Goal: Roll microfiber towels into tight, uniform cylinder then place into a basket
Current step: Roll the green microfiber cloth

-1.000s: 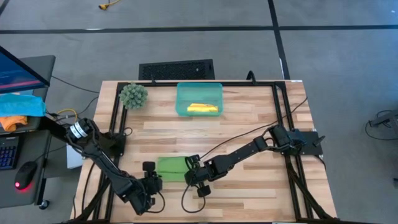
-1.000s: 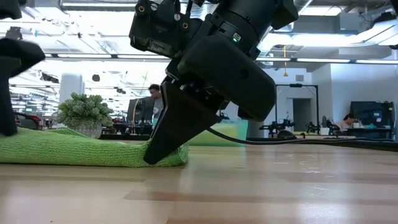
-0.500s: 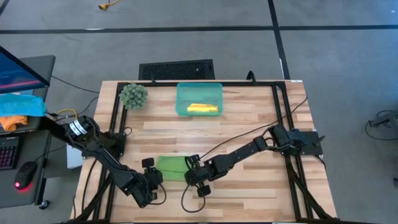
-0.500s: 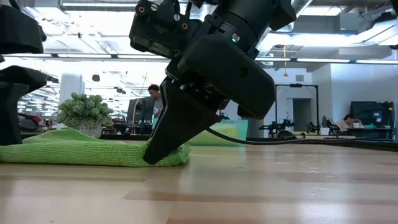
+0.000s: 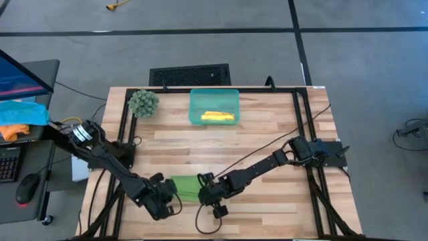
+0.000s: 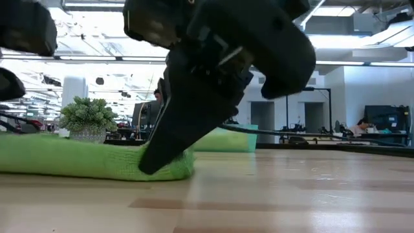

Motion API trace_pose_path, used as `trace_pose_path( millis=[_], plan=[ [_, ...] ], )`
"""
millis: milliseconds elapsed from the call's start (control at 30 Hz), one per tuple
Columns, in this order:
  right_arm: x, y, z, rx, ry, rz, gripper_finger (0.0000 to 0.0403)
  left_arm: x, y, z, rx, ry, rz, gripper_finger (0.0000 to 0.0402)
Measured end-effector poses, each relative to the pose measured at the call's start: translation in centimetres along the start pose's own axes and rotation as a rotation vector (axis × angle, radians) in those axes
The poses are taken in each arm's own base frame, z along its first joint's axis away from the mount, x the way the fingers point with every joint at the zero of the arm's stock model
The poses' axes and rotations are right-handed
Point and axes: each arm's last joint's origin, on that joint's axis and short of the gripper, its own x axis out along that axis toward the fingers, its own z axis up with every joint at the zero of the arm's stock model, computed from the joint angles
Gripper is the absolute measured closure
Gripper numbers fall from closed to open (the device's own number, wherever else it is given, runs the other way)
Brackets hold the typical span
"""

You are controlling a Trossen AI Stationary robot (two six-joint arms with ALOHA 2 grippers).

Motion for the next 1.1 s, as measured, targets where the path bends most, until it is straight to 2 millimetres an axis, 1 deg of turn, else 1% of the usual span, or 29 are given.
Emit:
trace_pose_path(
  millis=[100, 200, 333, 433, 500, 567, 667, 833, 967, 1100],
  plan=[
    [-0.3, 0.4, 0.5, -0.001, -0.002, 0.032, 0.0379, -1.5, 0.0, 0.8, -0.112, 0.052, -0.097, 0.0393],
    [-0.8, 0.8, 1.2, 0.035, -0.001, 0.077, 0.0388, -2.5, 0.4, 1.7, -0.252, 0.109, -0.147, 0.0398],
    [-1.3, 0.9, 1.9, 0.144, -0.014, 0.138, 0.0382, -3.0, 1.0, 2.9, -0.37, 0.214, -0.181, 0.0394],
    [-1.6, 1.1, 2.4, 0.197, -0.025, 0.149, 0.0376, -2.7, 1.7, 3.7, -0.413, 0.286, -0.176, 0.0389],
    [-1.7, 1.2, 2.6, 0.228, -0.029, 0.15, 0.038, -2.4, 2.3, 4.4, -0.446, 0.321, -0.155, 0.0389],
    [-1.7, 1.2, 2.6, 0.251, -0.034, 0.148, 0.0388, -2.2, 3.1, 4.8, -0.477, 0.338, -0.115, 0.0388],
    [-1.7, 1.1, 2.7, 0.26, -0.038, 0.142, 0.0388, -1.6, 4.3, 5.5, -0.533, 0.353, -0.076, 0.0387],
    [-1.7, 1.3, 2.8, 0.26, -0.043, 0.137, 0.0378, -1.1, 5.4, 6.2, -0.591, 0.366, -0.063, 0.0387],
    [-1.7, 1.2, 2.8, 0.272, -0.048, 0.11, 0.0387, -0.7, 6.1, 6.6, -0.67, 0.371, -0.042, 0.0387],
    [-1.7, 1.0, 2.8, 0.303, -0.036, 0.098, 0.0388, -0.4, 6.5, 6.4, -0.759, 0.379, -0.03, 0.0387]
  ],
)
